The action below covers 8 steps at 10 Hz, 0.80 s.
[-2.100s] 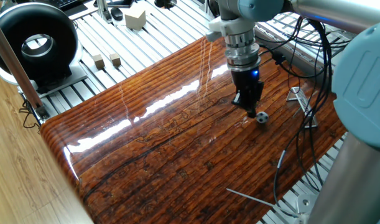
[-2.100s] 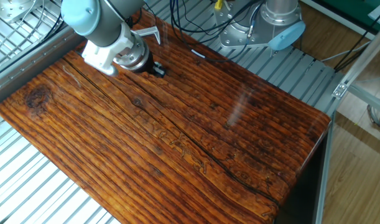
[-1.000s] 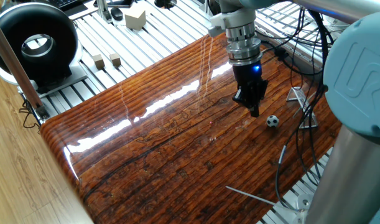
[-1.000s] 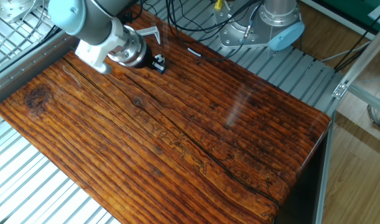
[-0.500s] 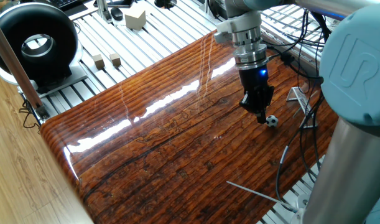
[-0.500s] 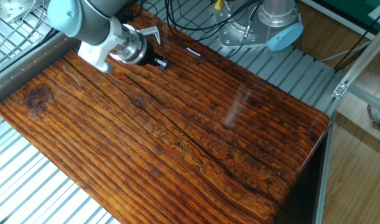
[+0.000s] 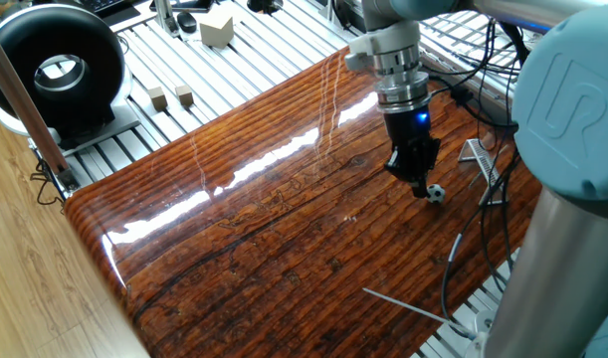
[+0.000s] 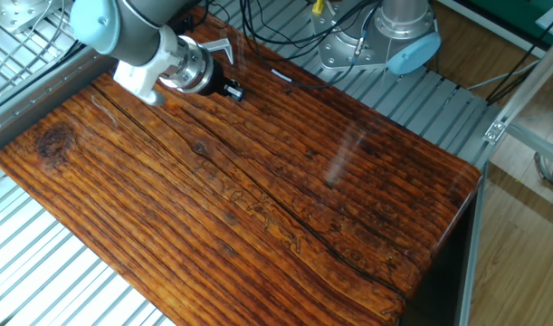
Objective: Push the soccer ball into the goal
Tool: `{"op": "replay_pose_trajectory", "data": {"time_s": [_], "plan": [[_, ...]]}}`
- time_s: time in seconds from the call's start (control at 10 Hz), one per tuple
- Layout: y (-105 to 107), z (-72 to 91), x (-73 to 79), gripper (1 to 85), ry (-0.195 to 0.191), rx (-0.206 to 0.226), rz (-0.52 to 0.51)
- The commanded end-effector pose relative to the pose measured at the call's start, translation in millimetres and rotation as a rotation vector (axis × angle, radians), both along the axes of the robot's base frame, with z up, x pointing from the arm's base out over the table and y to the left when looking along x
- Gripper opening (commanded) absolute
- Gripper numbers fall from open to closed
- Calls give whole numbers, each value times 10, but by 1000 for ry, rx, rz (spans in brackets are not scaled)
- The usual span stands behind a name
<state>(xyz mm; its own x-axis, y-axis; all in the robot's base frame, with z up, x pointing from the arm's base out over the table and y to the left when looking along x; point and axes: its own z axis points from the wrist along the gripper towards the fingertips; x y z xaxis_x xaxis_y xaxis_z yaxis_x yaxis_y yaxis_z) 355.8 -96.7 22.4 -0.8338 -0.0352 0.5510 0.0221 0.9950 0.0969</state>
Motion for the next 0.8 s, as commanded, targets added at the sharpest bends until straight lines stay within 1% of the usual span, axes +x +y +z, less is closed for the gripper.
{"op": "replay_pose_trajectory", "data": {"time_s": [0.0, 0.1, 0.2, 0.3, 0.4, 0.5, 0.6, 0.7], "plan": [[-444, 96, -147, 10, 62, -132, 99], [-653, 171, -202, 10, 88, -196, 149], [-854, 188, -151, 10, 72, -275, 176], [-994, 251, -97, 10, 64, -331, 197], [-673, 340, -149, 10, 95, -234, 130], [-467, 427, -144, 10, 110, -188, 93], [-332, 485, -103, 10, 109, -178, 70], [-191, 517, -74, 10, 106, -156, 46]]}}
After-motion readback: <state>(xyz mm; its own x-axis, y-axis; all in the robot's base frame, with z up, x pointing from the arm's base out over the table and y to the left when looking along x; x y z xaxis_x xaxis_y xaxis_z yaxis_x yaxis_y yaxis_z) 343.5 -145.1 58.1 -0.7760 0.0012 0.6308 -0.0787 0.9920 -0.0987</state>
